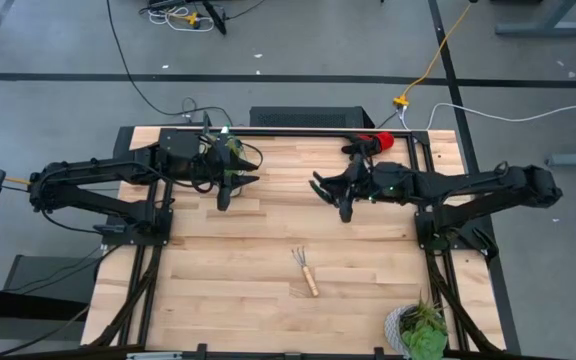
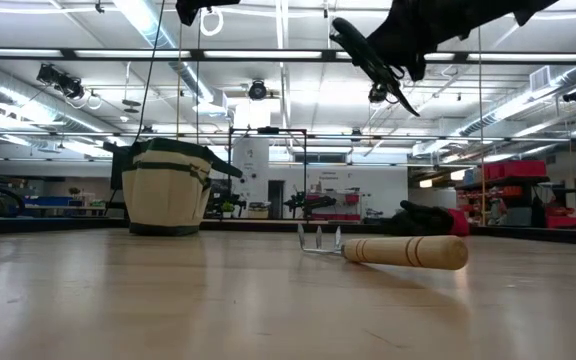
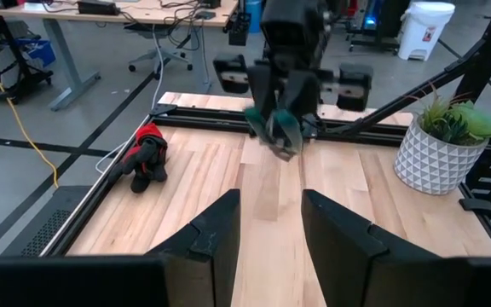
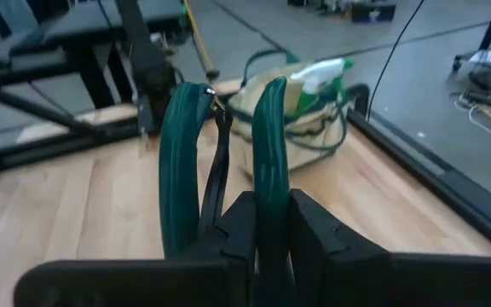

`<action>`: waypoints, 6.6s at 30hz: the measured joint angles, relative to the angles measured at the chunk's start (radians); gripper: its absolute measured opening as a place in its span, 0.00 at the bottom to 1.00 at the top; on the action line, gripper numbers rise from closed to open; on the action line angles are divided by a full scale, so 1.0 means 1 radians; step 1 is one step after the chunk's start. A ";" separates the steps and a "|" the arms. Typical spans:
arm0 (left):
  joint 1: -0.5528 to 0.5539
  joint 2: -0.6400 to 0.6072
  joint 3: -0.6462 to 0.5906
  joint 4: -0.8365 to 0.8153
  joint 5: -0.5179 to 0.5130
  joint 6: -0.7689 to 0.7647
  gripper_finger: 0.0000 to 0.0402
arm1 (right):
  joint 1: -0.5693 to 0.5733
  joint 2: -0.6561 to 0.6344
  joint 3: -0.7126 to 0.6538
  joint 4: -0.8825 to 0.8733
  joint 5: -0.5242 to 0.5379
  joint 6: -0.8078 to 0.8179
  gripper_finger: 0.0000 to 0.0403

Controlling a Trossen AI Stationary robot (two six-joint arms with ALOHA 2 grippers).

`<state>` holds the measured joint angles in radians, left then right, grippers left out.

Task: Pick & Place Garden tools in Gardening bag
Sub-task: Put the dark green shears into the gardening bag

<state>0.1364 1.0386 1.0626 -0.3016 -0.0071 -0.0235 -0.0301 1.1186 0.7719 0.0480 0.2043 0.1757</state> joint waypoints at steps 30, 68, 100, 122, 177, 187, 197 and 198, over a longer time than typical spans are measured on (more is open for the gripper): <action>0.000 0.000 0.000 0.005 0.000 0.000 0.33 | -0.120 -0.019 0.302 -0.054 -0.117 -0.053 0.11; 0.000 0.053 -0.001 0.457 -0.177 -0.031 0.33 | -0.139 -0.014 0.302 0.033 0.206 -0.220 0.11; 0.054 0.293 0.303 0.360 -0.207 -0.017 0.35 | -0.139 0.001 0.302 0.060 0.259 -0.316 0.11; 0.056 0.351 0.346 0.341 -0.186 -0.096 0.60 | -0.139 0.000 0.302 0.075 0.277 -0.329 0.11; 0.049 0.681 0.744 0.241 -0.319 -0.101 0.61 | -0.139 0.000 0.301 0.129 0.339 -0.368 0.11; 0.043 0.714 0.745 0.278 -0.311 -0.101 0.60 | -0.139 0.000 0.301 0.117 0.356 -0.369 0.11; 0.044 0.714 0.745 0.283 -0.314 -0.101 0.60 | -0.139 0.000 0.301 0.117 0.351 -0.372 0.11; 0.044 0.714 0.745 0.284 -0.314 -0.101 0.60 | -0.139 0.000 0.301 0.117 0.340 -0.373 0.11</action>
<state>0.1802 1.7523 1.8076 -0.0178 -0.3214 -0.1249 -0.1688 1.1187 1.0729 0.1646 0.5444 -0.1974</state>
